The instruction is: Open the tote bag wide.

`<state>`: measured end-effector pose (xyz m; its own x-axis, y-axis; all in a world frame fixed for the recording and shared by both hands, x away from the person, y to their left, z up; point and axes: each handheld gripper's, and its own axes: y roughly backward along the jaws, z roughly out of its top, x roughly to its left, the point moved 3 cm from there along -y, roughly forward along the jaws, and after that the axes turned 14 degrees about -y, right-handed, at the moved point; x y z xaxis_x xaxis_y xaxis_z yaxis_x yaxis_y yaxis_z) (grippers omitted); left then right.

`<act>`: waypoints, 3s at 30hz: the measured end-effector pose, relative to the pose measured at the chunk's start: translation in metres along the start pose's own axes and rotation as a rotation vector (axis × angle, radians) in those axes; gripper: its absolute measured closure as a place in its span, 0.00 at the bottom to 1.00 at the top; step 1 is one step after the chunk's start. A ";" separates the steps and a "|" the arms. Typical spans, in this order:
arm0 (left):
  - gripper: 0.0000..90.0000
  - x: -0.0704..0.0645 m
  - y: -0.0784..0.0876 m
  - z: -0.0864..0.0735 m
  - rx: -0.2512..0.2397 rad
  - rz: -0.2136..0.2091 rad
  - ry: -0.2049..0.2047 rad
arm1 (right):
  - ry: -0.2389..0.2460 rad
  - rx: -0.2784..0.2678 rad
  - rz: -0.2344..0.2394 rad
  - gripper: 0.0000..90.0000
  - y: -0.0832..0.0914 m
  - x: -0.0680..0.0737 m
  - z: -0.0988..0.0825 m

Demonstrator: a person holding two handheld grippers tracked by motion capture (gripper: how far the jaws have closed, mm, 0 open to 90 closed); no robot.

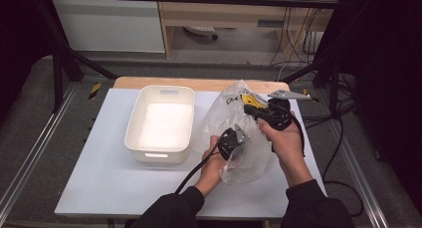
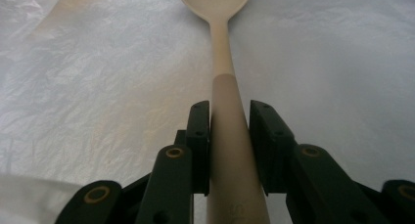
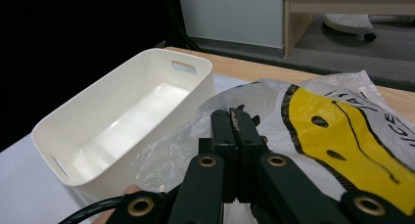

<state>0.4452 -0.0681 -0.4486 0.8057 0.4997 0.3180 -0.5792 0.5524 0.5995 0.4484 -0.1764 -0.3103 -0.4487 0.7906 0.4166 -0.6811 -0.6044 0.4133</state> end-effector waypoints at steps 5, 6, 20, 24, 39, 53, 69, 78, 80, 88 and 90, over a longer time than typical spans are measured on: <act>0.79 0.003 -0.008 0.001 -0.008 0.015 0.006 | 0.000 0.002 0.001 1.00 0.001 -0.001 0.000; 0.79 0.004 -0.009 0.001 -0.013 0.016 0.009 | 0.001 0.002 0.000 1.00 0.002 -0.002 -0.001; 0.79 0.003 -0.031 -0.013 0.038 -0.031 0.058 | -0.003 0.020 -0.011 1.00 0.000 -0.008 -0.009; 0.77 0.004 -0.029 -0.016 0.044 -0.024 0.068 | 0.001 0.031 -0.018 1.00 -0.001 -0.009 -0.014; 0.54 0.006 0.056 -0.043 -0.058 -0.004 0.066 | -0.016 0.062 -0.040 1.00 -0.010 -0.022 -0.039; 0.41 -0.003 0.110 -0.058 -0.138 -0.117 0.129 | -0.017 0.099 -0.064 1.00 -0.028 -0.033 -0.063; 0.21 0.004 0.142 -0.061 -0.166 -0.048 0.155 | -0.013 0.147 -0.108 1.00 -0.032 -0.052 -0.093; 0.13 0.013 0.164 -0.054 -0.190 -0.012 0.164 | 0.007 0.154 -0.116 1.00 -0.035 -0.056 -0.102; 0.12 0.019 0.168 -0.055 -0.194 0.008 0.176 | 0.004 0.150 -0.114 1.00 -0.035 -0.056 -0.103; 0.12 0.049 0.191 -0.059 -0.218 0.086 0.216 | 0.012 0.141 -0.102 1.00 -0.033 -0.052 -0.104; 0.11 0.057 0.196 -0.064 -0.217 0.112 0.220 | 0.017 0.142 -0.101 1.00 -0.034 -0.050 -0.103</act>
<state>0.3699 0.1108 -0.3600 0.7031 0.6845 0.1926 -0.6947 0.6032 0.3919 0.4344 -0.1855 -0.4289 -0.3923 0.8490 0.3539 -0.6356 -0.5284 0.5629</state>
